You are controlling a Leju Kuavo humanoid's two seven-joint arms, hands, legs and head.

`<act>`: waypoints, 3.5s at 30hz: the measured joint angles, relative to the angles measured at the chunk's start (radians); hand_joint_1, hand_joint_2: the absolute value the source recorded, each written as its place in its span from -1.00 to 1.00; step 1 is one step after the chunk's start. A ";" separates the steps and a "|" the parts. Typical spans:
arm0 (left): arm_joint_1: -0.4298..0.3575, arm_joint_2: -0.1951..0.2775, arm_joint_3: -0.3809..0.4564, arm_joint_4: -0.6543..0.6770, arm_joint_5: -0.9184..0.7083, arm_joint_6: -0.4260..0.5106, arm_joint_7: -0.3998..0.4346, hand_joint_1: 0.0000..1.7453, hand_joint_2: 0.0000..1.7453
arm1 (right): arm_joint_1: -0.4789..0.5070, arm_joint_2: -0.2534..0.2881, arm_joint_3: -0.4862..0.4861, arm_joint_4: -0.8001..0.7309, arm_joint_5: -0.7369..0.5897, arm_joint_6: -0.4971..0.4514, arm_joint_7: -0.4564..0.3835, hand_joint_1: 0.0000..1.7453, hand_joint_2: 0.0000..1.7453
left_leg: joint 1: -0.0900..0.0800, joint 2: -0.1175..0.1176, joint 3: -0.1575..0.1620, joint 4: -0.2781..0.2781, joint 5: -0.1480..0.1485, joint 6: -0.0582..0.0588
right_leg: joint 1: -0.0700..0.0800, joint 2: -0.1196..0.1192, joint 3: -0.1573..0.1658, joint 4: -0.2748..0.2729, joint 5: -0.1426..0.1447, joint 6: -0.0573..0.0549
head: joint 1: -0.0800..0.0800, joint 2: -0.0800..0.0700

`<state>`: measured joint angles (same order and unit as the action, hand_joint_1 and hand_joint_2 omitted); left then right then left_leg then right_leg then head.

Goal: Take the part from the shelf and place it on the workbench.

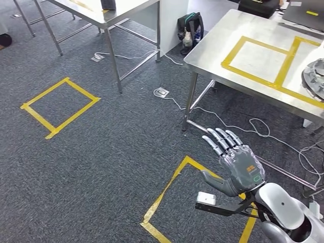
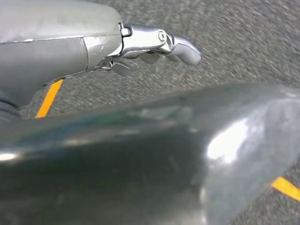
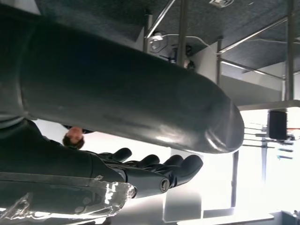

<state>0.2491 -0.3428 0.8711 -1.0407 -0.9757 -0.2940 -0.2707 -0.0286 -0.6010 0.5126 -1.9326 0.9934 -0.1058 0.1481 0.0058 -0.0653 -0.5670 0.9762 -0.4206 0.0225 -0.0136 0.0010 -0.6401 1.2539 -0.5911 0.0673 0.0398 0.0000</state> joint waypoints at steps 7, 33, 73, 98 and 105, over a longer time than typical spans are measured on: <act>0.004 -0.013 -0.004 0.001 -0.009 0.024 -0.008 -1.00 -1.00 | 0.078 -0.038 -0.047 -0.033 0.006 -0.038 -0.003 -1.00 -1.00 | 0.005 -0.086 -0.014 0.004 0.006 -0.025 | -0.002 0.070 0.115 -0.267 0.121 -0.020 | -0.001 0.000; 0.013 -0.015 -0.052 0.001 0.020 0.033 0.023 -1.00 -1.00 | 0.161 -0.051 -0.114 -0.085 0.048 -0.016 -0.026 -1.00 -1.00 | -0.008 -0.027 -0.012 0.011 0.003 0.004 | -0.002 0.043 0.081 -0.164 0.074 -0.007 | -0.006 0.000; 0.039 -0.013 -0.088 -0.010 0.062 0.031 0.048 -1.00 -1.00 | 0.161 -0.043 -0.109 -0.093 0.046 -0.004 -0.024 -1.00 -1.00 | -0.011 0.044 -0.129 0.209 -0.096 -0.044 | 0.005 0.000 0.113 -0.254 0.110 -0.048 | -0.010 0.000; 0.034 -0.011 -0.101 -0.019 0.064 0.025 0.058 -1.00 -1.00 | 0.129 -0.037 -0.101 -0.095 0.049 0.019 -0.036 -1.00 -1.00 | -0.011 -0.070 -0.026 0.007 0.013 -0.022 | -0.004 0.074 0.111 -0.245 0.103 -0.023 | -0.001 0.000; 0.029 -0.010 -0.093 -0.019 0.056 0.016 0.057 -1.00 -1.00 | 0.104 -0.032 -0.089 -0.090 0.046 0.030 -0.035 -1.00 -1.00 | -0.013 0.049 -0.163 0.285 -0.129 -0.046 | 0.005 -0.026 0.106 -0.251 0.111 -0.056 | -0.010 0.000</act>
<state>0.2779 -0.3525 0.7786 -1.0601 -0.9196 -0.2784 -0.2140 0.0751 -0.6327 0.4234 -2.0226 1.0398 -0.0755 0.1129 -0.0077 -0.0166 -0.7299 1.2615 -0.5494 -0.0232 -0.0083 -0.0247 -0.5338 1.0025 -0.4804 0.0108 0.0296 0.0004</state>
